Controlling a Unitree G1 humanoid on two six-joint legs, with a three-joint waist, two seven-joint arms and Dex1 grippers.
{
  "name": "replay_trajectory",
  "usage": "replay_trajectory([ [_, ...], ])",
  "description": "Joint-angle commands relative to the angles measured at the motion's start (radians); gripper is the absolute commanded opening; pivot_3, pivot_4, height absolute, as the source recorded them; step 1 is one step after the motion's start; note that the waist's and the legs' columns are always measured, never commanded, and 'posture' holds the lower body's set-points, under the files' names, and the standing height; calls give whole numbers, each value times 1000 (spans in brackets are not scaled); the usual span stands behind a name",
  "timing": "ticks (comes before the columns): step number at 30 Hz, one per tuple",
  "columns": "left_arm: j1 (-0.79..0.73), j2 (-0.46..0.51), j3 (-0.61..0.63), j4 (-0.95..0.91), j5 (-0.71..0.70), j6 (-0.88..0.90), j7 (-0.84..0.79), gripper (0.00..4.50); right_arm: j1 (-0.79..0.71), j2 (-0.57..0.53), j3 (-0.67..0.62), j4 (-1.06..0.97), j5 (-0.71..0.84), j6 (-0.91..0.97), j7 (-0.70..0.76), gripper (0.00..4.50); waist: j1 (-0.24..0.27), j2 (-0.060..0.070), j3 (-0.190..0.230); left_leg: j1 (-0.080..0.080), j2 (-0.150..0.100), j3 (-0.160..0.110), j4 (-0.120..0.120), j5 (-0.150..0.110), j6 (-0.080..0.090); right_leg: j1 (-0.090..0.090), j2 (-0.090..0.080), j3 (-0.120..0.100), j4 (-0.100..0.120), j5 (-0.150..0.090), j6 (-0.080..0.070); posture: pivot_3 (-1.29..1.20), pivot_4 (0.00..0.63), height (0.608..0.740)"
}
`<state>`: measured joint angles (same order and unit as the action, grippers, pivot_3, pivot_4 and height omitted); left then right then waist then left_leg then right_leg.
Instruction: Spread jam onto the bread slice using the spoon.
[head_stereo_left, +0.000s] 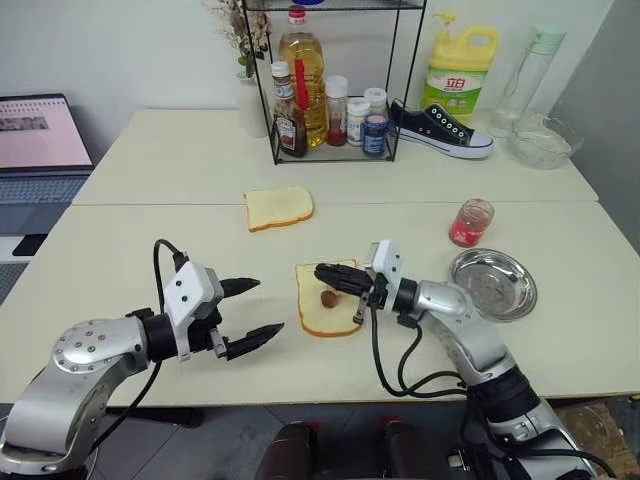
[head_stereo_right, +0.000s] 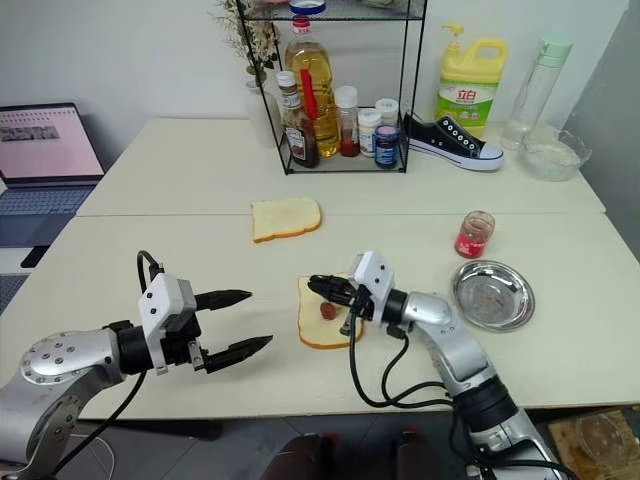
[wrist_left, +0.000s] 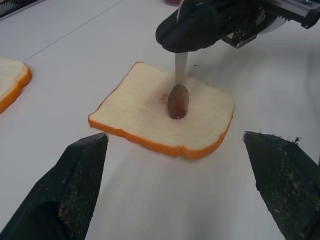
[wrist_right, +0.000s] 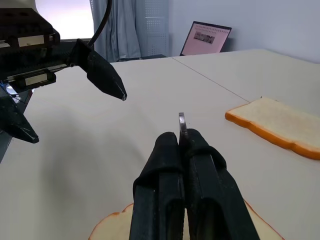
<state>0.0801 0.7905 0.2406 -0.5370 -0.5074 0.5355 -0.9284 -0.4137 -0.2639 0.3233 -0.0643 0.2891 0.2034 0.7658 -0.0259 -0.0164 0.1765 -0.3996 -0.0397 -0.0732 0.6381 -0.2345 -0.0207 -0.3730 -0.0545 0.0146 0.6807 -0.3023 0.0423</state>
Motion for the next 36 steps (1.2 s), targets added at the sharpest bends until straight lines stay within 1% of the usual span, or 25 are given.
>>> replay_trajectory([
  [1, -15, 15, 8, 0, -8, -18, -6, 4500, -37, -15, -79, -102, 52, 77, -17, 15, 0, 0, 0, 0, 0, 0, 0, 0, 0, 0, 0, 0, 0, 0, 0, 0, 150, 740],
  [4, -27, 19, 7, 14, -8, -21, -14, 4500, -75, -10, -135, -179, 125, 192, -53, 15, -1, 0, 0, 0, 0, 0, 0, 0, 0, 0, 0, 0, 0, 0, 0, 0, 150, 740],
  [6, -30, 20, 5, 19, -7, -23, -16, 4500, -87, -9, -156, -200, 147, 240, -66, 15, -1, 0, 0, 0, 0, 0, -1, 0, 0, 0, 0, 0, 0, 0, 0, 0, 150, 740],
  [10, -49, 19, -9, 34, -3, -29, -23, 4500, -128, 3, -224, -232, 239, 377, -119, 15, -1, 0, 0, 0, 0, 0, -3, 0, 0, -1, 0, 0, -1, 0, 0, 0, 150, 740],
  [11, -54, 19, -11, 37, -2, -29, -24, 4500, -131, 14, -242, -229, 270, 419, -140, 15, -1, 0, 0, 0, 0, 0, -3, 0, 0, -1, 0, 0, -1, 0, 0, 0, 150, 740],
  [15, -64, 19, -18, 39, -2, -29, -30, 4500, -130, 74, -325, -175, 477, 701, -222, 15, -2, 0, 0, 0, 0, 0, -3, 0, 0, -1, 0, 1, -1, 0, 0, 0, 150, 740],
  [17, -72, 20, -24, 41, -2, -28, -30, 4500, -129, 99, -346, -119, 514, 771, -247, 15, -3, 0, 0, 0, 0, 0, -3, 0, 0, -1, 0, 1, -1, 0, 0, 0, 150, 740],
  [19, -76, 19, -29, 40, -2, -27, -29, 4500, -121, 126, -350, -54, 522, 801, -259, 15, -3, 0, 0, 0, 0, 0, -3, 0, 0, -1, 0, 1, -1, 0, 0, 0, 150, 740],
  [22, -81, 20, -34, 37, -4, -24, -26, 4500, -119, 147, -354, 16, 504, 805, -267, 15, -3, 0, 1, 0, 0, 1, -3, 0, 0, -1, 0, 1, -1, 0, 0, 0, 150, 740],
  [25, -75, 21, -31, 25, -9, -20, -22, 4500, -123, 171, -374, 149, 477, 775, -266, 15, -4, 0, 1, 0, 0, 1, -3, 0, 0, -1, 0, 1, -1, 0, 0, 0, 150, 740],
  [29, -65, 22, -27, 14, -13, -17, -19, 4500, -142, 149, -359, 263, 407, 686, -225, 15, -5, 0, 1, 0, 0, 1, -4, 0, 0, -2, 0, 1, 0, 0, 0, 0, 150, 740],
  [32, -64, 22, -28, 12, -15, -15, -16, 4500, -186, 140, -384, 363, 378, 626, -219, 15, -5, 0, 1, 0, 0, 1, -4, 0, 0, -1, 0, 1, 0, 0, 0, 0, 150, 740],
  [36, -76, 22, -36, 17, -15, -14, -21, 4500, -279, 112, -417, 509, 351, 538, -199, 15, -3, 0, 1, 1, 0, 1, -3, 0, 0, -1, 1, 0, 0, 0, 0, 0, 150, 740],
])
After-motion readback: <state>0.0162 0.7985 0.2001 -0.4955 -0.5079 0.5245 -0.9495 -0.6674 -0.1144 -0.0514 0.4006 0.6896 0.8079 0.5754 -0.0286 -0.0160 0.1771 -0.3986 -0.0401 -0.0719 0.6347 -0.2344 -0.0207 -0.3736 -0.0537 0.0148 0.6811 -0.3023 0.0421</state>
